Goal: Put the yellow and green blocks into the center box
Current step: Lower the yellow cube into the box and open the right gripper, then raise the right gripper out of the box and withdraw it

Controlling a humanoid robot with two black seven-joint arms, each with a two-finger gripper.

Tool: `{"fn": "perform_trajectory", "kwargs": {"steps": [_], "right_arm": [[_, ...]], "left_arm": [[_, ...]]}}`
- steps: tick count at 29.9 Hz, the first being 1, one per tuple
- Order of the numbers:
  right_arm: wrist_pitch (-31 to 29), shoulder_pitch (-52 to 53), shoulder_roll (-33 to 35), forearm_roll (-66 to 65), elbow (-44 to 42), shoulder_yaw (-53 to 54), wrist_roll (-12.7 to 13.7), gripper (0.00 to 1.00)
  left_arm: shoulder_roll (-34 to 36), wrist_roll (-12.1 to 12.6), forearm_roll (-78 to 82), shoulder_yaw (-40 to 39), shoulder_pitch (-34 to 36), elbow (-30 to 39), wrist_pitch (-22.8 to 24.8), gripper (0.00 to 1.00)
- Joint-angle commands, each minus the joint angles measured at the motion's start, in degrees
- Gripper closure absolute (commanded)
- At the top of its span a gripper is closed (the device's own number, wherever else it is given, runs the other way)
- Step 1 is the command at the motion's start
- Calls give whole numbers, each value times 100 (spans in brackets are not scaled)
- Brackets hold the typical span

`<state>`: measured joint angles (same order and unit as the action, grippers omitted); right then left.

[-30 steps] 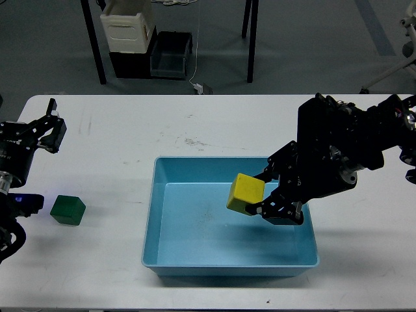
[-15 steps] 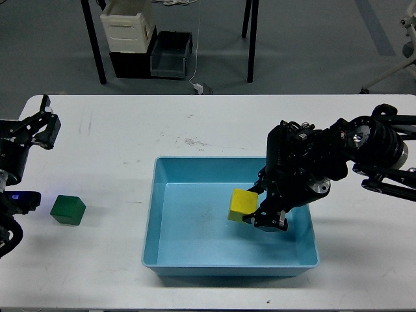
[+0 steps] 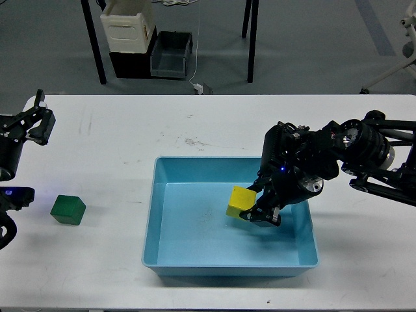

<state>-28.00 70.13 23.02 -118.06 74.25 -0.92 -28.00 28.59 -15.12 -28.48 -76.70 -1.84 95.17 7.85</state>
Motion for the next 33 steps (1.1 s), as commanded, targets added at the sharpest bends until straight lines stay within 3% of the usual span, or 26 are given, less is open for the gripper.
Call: {"fn": "perform_trajectory", "kwargs": {"steps": [1, 8, 12, 21, 24, 27, 30, 33], "right_arm": [[0, -297, -17, 117, -270, 486, 0, 12], [0, -351, 36, 249, -270, 680, 0, 6], [0, -368, 62, 318, -270, 1496, 0, 3], [0, -464, 62, 1364, -244, 3245, 0, 2], [0, -833, -16, 1374, -235, 3808, 0, 3], [0, -1123, -26, 1374, -218, 3994, 0, 3], [968, -1282, -78, 1443, -235, 4056, 0, 3], [1822, -1562, -175, 2161, -227, 4205, 382, 2]], "left_arm": [[59, -61, 18, -55, 105, -7, -81, 0], [234, -70, 71, -47, 254, -68, -170, 0], [603, -35, 508, -20, 377, -208, -100, 0], [938, -113, 4443, -29, 931, -788, -38, 0], [964, -490, 5534, -38, 1106, -947, -38, 0], [1174, -1271, 6282, -38, 1204, -982, -29, 0], [1613, -1288, 7143, -29, 1221, -965, -64, 0], [1702, -1288, 8057, -38, 1282, -982, -134, 0]]}}
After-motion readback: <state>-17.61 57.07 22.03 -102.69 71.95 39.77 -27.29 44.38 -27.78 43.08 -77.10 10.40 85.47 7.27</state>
